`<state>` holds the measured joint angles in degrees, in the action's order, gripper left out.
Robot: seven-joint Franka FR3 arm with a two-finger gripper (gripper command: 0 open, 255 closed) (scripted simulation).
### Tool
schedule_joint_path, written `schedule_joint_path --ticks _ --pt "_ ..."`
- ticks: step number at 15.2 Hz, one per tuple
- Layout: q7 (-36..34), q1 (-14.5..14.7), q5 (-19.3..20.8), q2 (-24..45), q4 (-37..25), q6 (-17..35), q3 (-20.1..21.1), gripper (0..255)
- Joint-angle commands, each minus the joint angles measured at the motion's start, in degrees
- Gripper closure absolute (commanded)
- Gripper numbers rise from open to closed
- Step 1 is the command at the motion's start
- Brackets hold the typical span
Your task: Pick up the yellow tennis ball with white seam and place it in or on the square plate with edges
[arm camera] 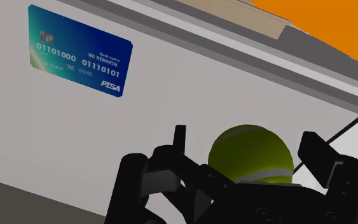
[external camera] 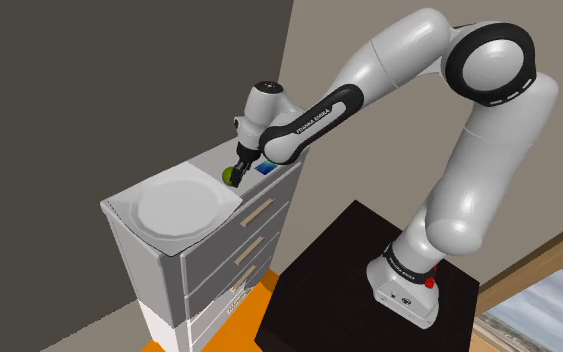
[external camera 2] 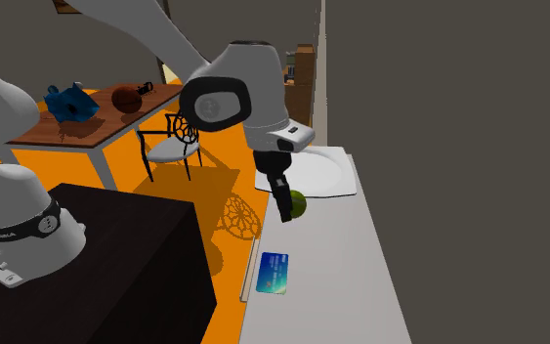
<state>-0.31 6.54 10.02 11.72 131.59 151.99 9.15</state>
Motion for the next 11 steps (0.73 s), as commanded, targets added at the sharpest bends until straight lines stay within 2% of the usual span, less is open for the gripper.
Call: schedule_joint_path --ticks 1,5,6,11 --pt "0.0 0.0 0.1 0.1 -0.1 0.1 0.0 0" --pt "0.0 0.0 0.1 0.1 -0.1 0.1 0.0 0" --pt "0.0 0.0 0.1 0.1 -0.1 0.1 0.0 255" --pt "0.0 0.0 0.1 0.1 -0.1 0.1 0.0 255"
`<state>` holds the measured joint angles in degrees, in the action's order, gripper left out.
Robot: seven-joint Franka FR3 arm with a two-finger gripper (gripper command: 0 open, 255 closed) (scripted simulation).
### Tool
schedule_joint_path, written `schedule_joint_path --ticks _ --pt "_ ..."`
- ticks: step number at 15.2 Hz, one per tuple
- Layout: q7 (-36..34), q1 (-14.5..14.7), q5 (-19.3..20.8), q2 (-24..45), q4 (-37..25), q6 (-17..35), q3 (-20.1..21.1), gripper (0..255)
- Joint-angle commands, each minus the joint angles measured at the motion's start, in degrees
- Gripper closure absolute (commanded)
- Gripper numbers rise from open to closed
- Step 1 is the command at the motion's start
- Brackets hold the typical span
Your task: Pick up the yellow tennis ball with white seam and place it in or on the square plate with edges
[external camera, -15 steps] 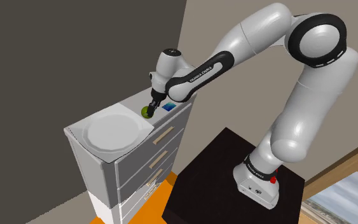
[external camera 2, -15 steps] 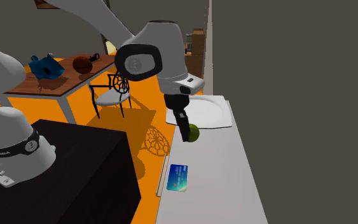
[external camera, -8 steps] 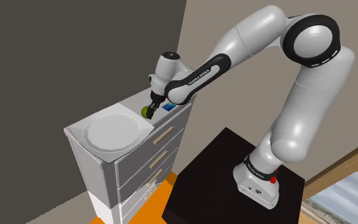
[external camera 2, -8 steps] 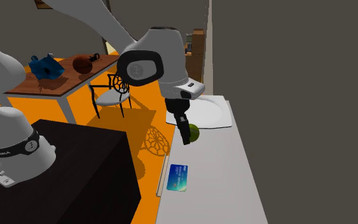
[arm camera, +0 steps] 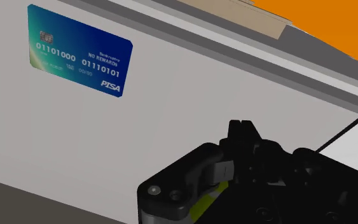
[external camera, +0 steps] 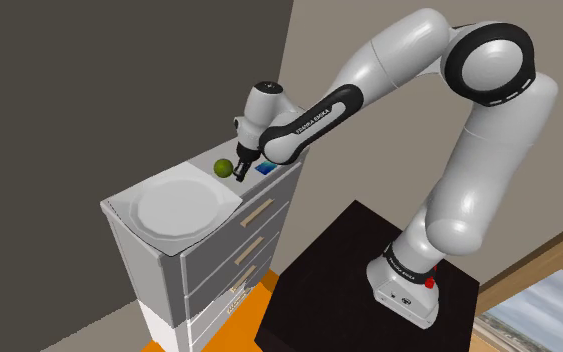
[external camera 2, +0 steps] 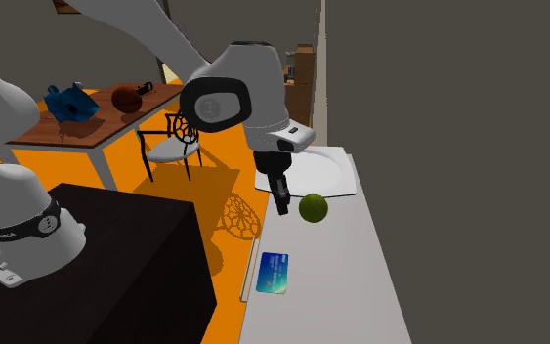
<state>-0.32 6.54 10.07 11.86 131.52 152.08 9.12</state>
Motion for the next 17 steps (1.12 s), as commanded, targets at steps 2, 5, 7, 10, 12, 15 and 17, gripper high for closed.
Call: schedule_joint_path --ticks 2,5,7,10,12,15,17 --pt "0.0 0.0 0.0 0.0 0.0 0.0 0.0 255" --pt "0.0 0.0 0.0 0.0 0.0 0.0 0.0 0" --pt "-5.1 2.0 5.7 -0.1 -0.5 4.2 -1.9 0" --pt "-13.9 5.5 15.3 -0.3 -1.4 9.0 -5.5 0" --pt "-14.6 5.8 16.3 1.4 -2.1 10.0 -6.1 0" --pt "-15.6 6.2 17.6 3.9 -3.2 11.4 -7.0 0" --pt "-16.3 6.5 18.4 5.6 -4.0 12.3 -7.5 0"
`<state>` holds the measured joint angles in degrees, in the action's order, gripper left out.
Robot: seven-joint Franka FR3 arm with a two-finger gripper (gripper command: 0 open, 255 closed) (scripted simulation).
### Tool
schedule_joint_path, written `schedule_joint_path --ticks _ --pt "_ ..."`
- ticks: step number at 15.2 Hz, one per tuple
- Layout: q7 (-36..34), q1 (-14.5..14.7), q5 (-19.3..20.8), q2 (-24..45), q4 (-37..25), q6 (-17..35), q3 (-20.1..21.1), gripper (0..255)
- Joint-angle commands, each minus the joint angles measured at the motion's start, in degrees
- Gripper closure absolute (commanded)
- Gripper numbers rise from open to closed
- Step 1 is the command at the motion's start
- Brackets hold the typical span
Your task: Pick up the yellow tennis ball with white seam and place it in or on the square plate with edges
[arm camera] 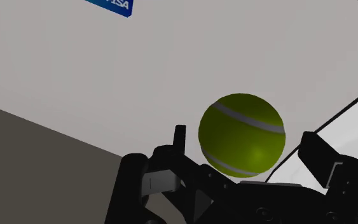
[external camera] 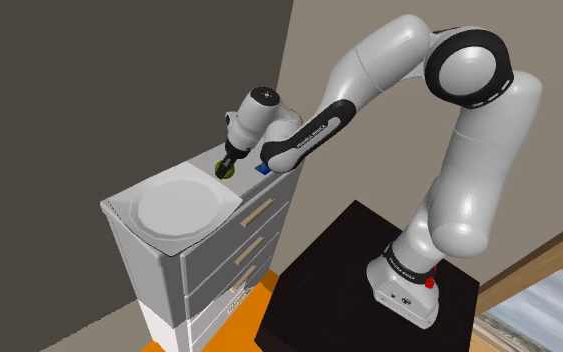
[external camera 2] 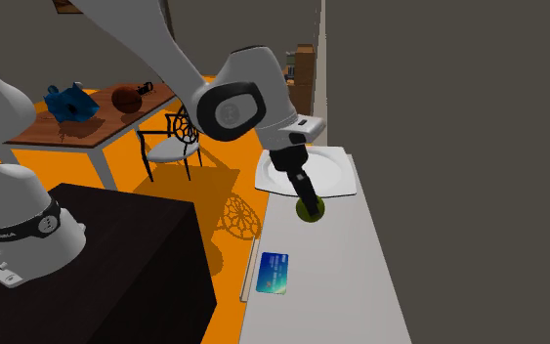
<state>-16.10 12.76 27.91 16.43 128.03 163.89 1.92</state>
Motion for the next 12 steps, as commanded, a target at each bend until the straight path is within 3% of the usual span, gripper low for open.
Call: schedule_joint_path --ticks 1,8,9,12 --pt "-0.7 0.4 0.8 1.5 -0.8 0.7 -0.5 0" --pt "-0.7 0.4 0.8 1.5 -0.8 0.7 -0.5 0" --pt "-0.7 0.4 0.8 1.5 -0.8 0.7 -0.5 255" --pt "-0.7 0.4 0.8 1.5 -0.8 0.7 -0.5 255"
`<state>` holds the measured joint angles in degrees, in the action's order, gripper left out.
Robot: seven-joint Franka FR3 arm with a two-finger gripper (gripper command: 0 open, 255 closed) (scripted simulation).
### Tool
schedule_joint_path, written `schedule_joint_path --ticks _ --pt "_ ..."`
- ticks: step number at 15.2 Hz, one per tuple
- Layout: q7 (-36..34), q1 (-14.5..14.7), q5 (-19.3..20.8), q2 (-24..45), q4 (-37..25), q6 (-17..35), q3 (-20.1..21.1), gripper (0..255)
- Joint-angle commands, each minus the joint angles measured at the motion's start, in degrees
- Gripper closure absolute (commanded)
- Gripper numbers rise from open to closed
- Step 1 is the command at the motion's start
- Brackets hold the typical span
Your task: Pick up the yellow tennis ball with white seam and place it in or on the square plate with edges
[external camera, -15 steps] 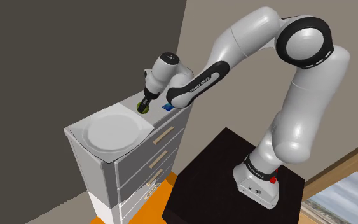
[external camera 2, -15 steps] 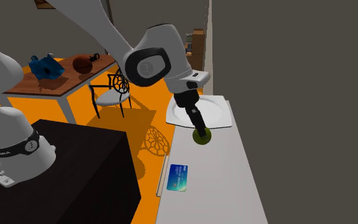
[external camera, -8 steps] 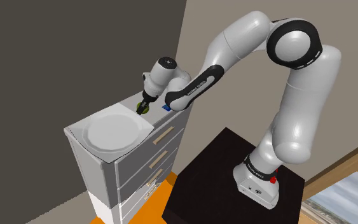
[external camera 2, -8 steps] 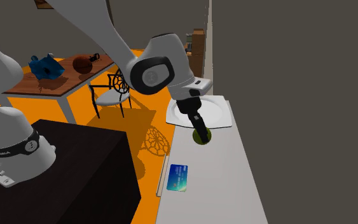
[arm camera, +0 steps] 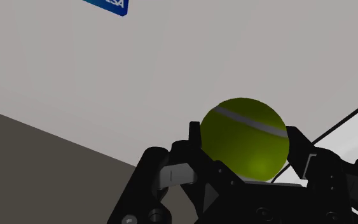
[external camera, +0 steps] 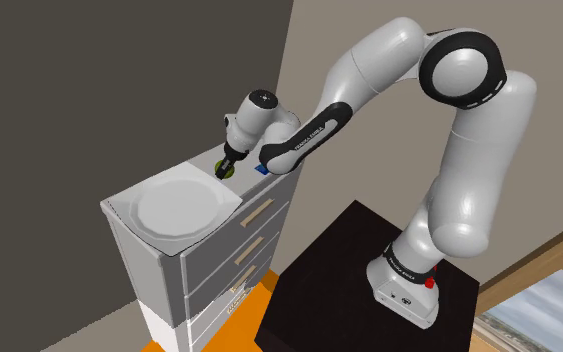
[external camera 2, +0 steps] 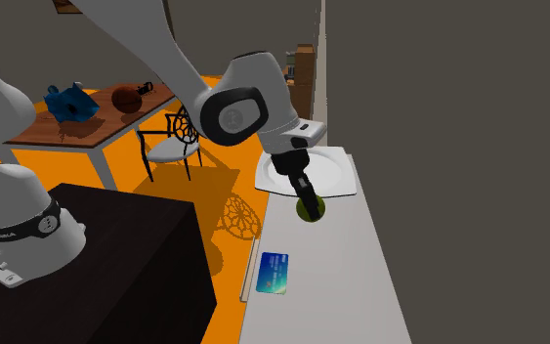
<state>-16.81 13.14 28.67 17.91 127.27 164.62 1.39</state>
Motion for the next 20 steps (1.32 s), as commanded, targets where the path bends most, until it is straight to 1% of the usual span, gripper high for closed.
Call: schedule_joint_path --ticks 1,6,13,20 --pt "0.0 0.0 0.0 0.0 0.0 0.0 0.0 255" --pt "0.0 0.0 0.0 0.0 0.0 0.0 0.0 255" --pt "4.0 -1.8 -4.1 -4.4 0.0 -4.3 2.5 255" --pt "7.6 -2.7 -8.0 -8.4 -0.6 -8.7 4.2 255"
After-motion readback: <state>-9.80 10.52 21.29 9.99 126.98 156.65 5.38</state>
